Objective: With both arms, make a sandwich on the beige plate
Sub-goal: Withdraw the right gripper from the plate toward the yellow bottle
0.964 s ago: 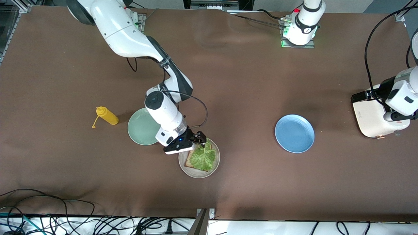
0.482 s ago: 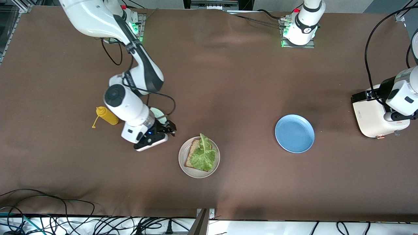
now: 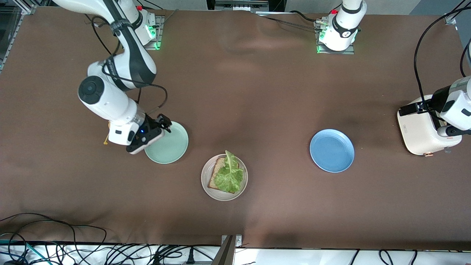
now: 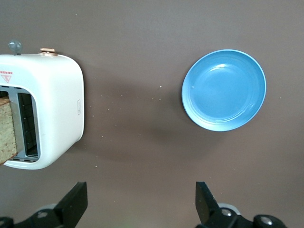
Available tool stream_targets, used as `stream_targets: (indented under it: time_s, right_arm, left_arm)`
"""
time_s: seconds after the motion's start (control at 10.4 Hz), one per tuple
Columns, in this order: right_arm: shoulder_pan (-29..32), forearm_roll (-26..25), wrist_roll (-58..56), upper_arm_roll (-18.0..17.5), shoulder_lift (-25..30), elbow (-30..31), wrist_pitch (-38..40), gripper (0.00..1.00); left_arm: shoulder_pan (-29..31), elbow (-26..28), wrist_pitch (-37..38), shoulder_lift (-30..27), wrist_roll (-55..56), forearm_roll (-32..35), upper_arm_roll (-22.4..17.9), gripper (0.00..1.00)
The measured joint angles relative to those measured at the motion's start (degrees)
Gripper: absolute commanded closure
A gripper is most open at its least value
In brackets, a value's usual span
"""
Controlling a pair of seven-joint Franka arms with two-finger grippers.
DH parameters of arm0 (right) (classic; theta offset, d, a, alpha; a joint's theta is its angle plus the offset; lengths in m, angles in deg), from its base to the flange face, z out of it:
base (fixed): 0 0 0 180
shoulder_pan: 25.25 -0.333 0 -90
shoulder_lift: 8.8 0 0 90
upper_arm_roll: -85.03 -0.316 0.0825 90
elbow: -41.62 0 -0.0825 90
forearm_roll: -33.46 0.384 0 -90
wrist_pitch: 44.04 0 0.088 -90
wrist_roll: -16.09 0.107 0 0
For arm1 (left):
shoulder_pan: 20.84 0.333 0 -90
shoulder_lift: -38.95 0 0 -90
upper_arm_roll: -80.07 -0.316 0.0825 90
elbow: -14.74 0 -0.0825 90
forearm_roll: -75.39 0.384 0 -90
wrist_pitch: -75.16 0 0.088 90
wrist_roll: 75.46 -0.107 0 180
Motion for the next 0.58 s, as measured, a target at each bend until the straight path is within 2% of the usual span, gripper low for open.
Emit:
stream_targets:
  time_s: [0.39, 0.58]
  right_arm:
    - [7.05, 0.01, -21.19, 0.42, 10.07, 7.67, 5.89, 0.0]
    - [9.29, 0.07, -35.4, 3.93, 13.31, 8.75, 11.6, 0.0]
  left_arm:
    - [0.71, -0.1, 0.0, -0.32, -0.36, 0.0, -0.61, 0.0]
    - [1.08, -0.11, 0.0, -0.34, -0.81, 0.0, -0.65, 0.0]
